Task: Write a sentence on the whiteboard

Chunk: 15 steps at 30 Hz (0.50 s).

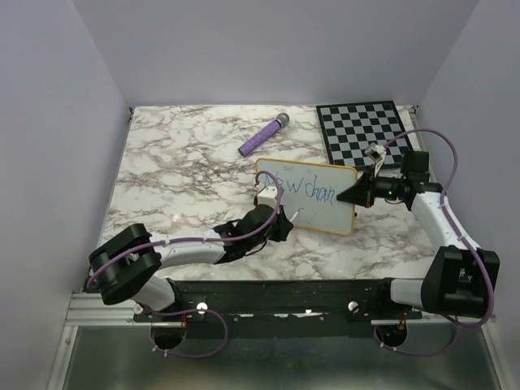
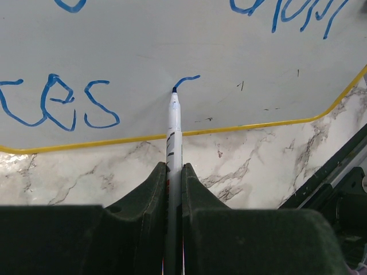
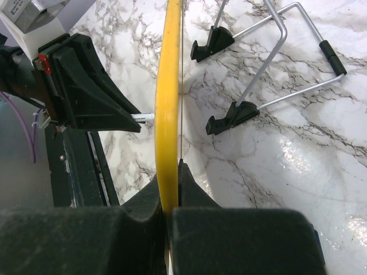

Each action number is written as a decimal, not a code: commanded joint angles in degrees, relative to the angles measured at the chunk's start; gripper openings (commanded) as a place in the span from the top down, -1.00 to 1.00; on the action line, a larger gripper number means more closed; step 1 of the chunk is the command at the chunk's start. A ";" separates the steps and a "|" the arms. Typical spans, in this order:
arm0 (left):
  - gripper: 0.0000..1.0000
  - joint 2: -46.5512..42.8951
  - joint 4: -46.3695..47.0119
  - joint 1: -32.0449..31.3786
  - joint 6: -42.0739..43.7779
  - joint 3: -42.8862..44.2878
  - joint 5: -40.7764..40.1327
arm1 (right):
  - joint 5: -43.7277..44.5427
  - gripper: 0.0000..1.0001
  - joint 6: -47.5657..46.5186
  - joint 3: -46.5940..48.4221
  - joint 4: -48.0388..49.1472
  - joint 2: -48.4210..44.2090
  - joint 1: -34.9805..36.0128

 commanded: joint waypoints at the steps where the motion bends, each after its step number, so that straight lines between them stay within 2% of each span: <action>1: 1.00 -0.78 -2.70 0.40 -0.87 0.30 -0.65 | -3.06 0.99 0.29 -0.08 0.70 -0.98 -0.09; 15: 1.00 2.20 -3.93 0.40 -0.61 2.67 4.80 | -3.06 0.99 0.38 -0.08 0.70 -0.98 -0.09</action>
